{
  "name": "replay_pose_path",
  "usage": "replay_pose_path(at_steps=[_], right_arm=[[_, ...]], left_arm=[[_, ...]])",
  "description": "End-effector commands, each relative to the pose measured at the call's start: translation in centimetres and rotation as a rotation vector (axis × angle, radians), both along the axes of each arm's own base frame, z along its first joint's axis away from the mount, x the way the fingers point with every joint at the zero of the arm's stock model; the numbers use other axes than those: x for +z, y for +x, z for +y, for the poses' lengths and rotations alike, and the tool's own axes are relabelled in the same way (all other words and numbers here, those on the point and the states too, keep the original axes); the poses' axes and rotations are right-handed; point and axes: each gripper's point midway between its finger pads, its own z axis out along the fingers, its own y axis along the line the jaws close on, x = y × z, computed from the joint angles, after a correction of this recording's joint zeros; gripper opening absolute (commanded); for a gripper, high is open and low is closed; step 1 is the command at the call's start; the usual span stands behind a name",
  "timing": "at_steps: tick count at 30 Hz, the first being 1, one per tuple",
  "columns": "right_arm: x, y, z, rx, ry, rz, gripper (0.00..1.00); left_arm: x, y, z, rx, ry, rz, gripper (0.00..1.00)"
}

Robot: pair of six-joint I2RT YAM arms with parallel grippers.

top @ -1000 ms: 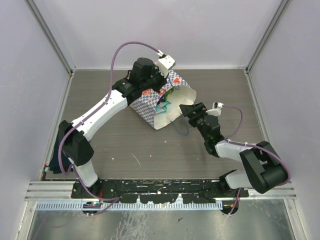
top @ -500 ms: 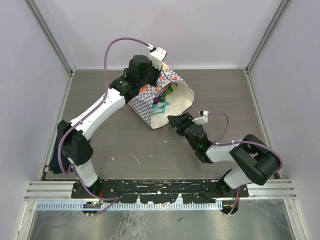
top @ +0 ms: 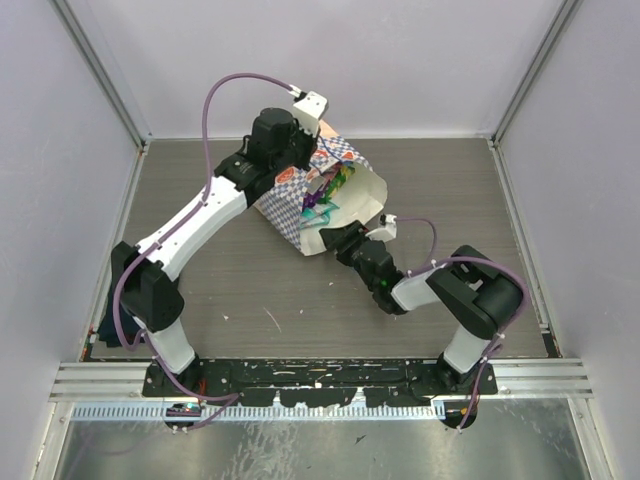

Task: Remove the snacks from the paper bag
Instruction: Take out the snack from the paper bag.

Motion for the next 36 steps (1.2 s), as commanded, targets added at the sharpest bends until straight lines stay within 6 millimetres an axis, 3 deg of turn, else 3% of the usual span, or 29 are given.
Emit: replay_pose_path(at_steps=[1,3,10,14,21,29,31,35,36], right_arm=[[3.4,1.6,1.9,0.010,0.087,-0.092,0.66],[3.7,2.4,2.1,0.001,0.099,-0.098,0.66],[1.5,6.1,3.8,0.011,0.116,-0.001,0.68],[0.4,7.5,5.3,0.021,0.107,0.063,0.70],[-0.8,9.4,6.0,-0.012,0.054,0.097,0.66],[-1.2,10.8,7.2,0.016,0.011,0.081,0.48],[-1.3,11.1,7.1,0.020,0.003,0.086,0.36],[-1.3,11.1,6.8,0.048,0.024,0.115,0.02],[-1.0,11.1,6.7,0.050,0.031,0.122,0.01]], left_arm=[[6.5,0.0,2.2,0.052,-0.108,-0.143,0.00],[6.6,0.0,2.5,0.055,-0.113,-0.145,0.00],[5.9,-0.2,2.3,0.034,-0.129,-0.133,0.00],[5.5,-0.1,2.0,0.022,-0.126,-0.123,0.00],[5.2,-0.1,1.6,0.004,-0.126,-0.112,0.00],[5.0,0.0,2.1,0.028,-0.109,-0.113,0.00],[4.8,0.1,2.2,0.033,-0.101,-0.112,0.00],[4.5,0.5,2.4,0.050,-0.080,-0.108,0.00],[4.4,0.6,2.5,0.056,-0.074,-0.110,0.00]])
